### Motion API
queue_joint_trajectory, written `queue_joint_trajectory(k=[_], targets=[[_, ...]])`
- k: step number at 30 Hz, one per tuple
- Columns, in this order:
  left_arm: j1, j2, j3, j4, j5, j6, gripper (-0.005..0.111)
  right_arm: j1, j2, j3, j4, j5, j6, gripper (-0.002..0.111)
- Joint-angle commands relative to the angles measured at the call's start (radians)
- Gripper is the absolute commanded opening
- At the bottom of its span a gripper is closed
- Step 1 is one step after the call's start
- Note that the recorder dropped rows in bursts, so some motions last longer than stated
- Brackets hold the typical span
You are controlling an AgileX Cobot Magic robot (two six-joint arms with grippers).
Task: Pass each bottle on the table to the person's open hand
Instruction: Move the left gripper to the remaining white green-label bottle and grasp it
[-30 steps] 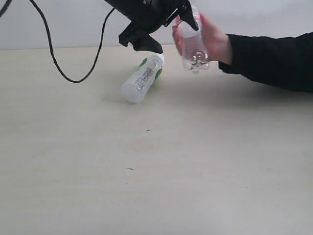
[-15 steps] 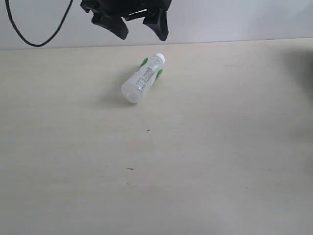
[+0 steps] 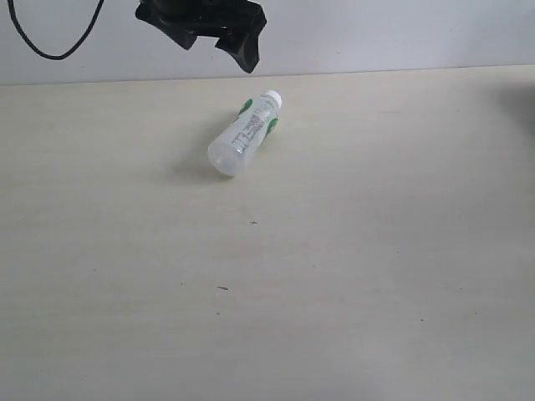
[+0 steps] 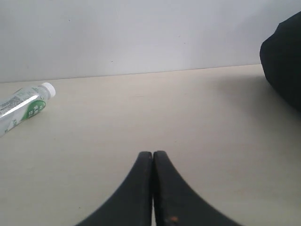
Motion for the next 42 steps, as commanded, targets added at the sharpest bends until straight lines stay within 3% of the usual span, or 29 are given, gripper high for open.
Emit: queue_joint_trajectory(k=[1,14,42], targets=[[-0.003,-0.011,0.035,0.006,-0.077,0.016,0.085,-0.004,0.002,0.004,-0.006,-0.009,-0.001,0.000],[-0.003,-0.011,0.232,-0.003,-0.357,0.026,0.085,-0.004,0.002,0.004,-0.006,-0.009,-0.001,0.000],[-0.003,0.203,0.244,-0.010,-0.615,0.039,0.085,-0.004,0.002,0.004,-0.006,-0.007,-0.001,0.000]])
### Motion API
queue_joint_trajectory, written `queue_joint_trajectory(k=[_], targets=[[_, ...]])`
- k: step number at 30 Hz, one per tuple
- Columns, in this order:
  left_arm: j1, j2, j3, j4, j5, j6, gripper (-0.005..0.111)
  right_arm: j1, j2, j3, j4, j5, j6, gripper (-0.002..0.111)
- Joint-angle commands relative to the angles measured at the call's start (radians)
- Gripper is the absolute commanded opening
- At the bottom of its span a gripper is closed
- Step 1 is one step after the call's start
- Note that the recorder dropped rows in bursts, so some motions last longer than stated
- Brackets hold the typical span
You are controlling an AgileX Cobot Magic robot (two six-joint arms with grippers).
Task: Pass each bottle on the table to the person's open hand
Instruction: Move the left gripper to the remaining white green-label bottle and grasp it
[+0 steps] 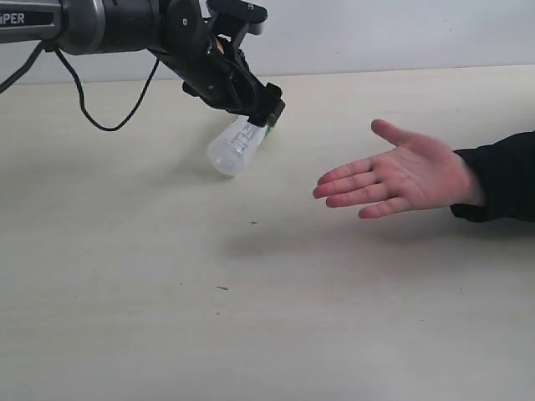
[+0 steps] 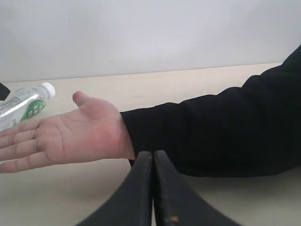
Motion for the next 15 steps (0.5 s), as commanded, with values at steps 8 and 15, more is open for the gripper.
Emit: queue_joint_trajectory(k=[8,15], targets=[[-0.001,0.078,0.001,0.005,-0.094,0.004,0.085,-0.004,0.002,0.004,-0.006,-0.007,-0.001,0.000],[-0.001,0.112,0.001,0.007,-0.138,0.004,0.085,-0.004,0.002,0.004,-0.006,-0.007,-0.001,0.000]])
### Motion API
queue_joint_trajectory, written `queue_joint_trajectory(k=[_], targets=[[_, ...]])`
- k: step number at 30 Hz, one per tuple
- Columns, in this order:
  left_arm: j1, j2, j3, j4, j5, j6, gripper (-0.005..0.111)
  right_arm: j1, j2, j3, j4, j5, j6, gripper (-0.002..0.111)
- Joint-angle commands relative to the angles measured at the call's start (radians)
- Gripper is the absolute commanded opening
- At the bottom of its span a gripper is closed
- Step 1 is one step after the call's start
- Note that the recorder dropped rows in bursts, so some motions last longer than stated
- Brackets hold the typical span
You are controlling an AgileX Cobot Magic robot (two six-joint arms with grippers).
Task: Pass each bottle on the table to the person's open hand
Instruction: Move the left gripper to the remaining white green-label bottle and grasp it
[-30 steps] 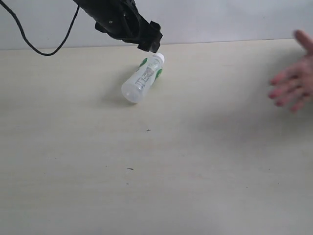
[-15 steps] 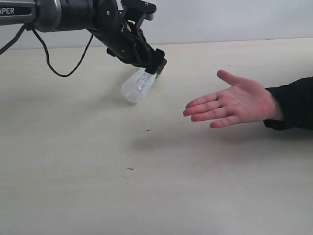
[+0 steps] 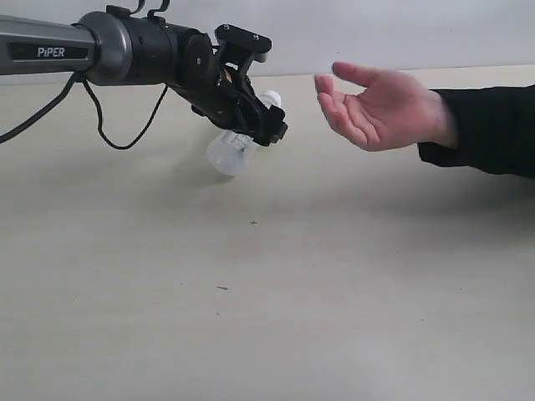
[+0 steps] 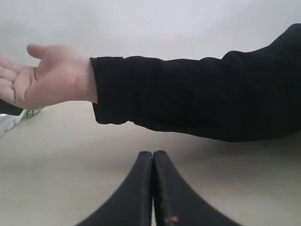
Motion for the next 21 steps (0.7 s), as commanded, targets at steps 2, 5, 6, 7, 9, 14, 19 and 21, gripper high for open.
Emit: queue_joint_trajectory(k=[2,5,6,7,9,14,19,21], targets=[[-0.001,0.024,0.001,0.012,-0.028,0.004,0.085,-0.004,0.002,0.004,-0.006,-0.007,-0.001,0.000],[-0.001,0.027,0.001,0.018,-0.028,0.004,0.085,-0.004,0.002,0.004,-0.006,-0.007,-0.001,0.000],[-0.001,0.027,0.001,0.018,-0.028,0.004,0.085,-0.004,0.002,0.004,-0.006,-0.007,-0.001,0.000],[-0.001,0.027,0.001,0.018,-0.028,0.004,0.085,-0.004,0.002,0.004,-0.006,-0.007,-0.001,0.000],[-0.001,0.027,0.001,0.018,-0.028,0.004,0.085,-0.004,0.002,0.004,-0.006,-0.007,-0.001,0.000],[-0.001,0.027,0.001,0.020,-0.028,0.004,0.085,-0.004,0.002,0.004,-0.006,-0.007,-0.001,0.000],[-0.001,0.027,0.001,0.020,-0.020,0.004,0.085,-0.004,0.002,0.004,-0.006,-0.007,-0.001,0.000],[-0.001,0.027,0.001,0.024,-0.014,0.004,0.085,-0.004,0.002,0.004,-0.006,-0.007,-0.001,0.000]])
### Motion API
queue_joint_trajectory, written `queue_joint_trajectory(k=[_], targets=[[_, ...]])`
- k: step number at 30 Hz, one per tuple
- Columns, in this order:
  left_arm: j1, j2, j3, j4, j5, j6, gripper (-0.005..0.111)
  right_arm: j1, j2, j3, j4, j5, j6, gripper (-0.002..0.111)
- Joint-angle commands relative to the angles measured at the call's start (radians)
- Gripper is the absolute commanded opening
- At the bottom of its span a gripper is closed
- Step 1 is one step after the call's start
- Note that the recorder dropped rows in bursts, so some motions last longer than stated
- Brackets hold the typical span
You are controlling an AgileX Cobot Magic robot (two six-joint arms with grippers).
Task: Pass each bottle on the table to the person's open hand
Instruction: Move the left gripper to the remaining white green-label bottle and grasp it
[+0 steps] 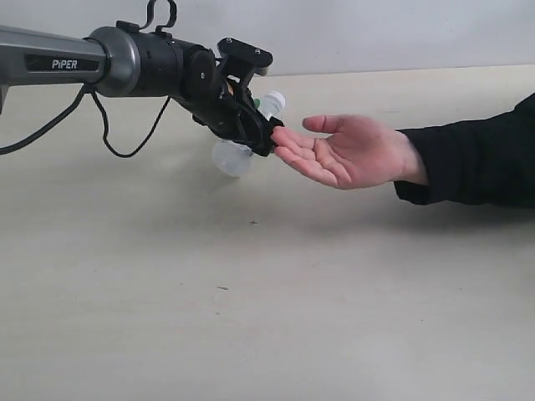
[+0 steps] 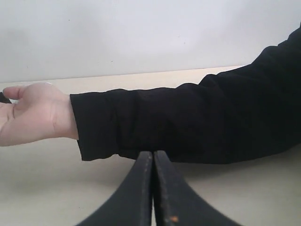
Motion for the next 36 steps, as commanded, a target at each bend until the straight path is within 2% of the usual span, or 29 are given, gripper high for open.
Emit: queue_joint_trajectory(k=[1,15,36], targets=[[-0.001,-0.005,0.001,0.005,0.001,0.004,0.085,-0.004,0.002,0.004,-0.006,-0.007,-0.001,0.000],[-0.001,-0.005,0.001,0.069,0.023,0.004,0.085,-0.004,0.002,0.004,-0.006,-0.007,-0.001,0.000],[0.010,0.054,0.001,0.069,0.091,-0.025,0.085,-0.004,0.002,0.004,-0.006,-0.007,-0.001,0.000]])
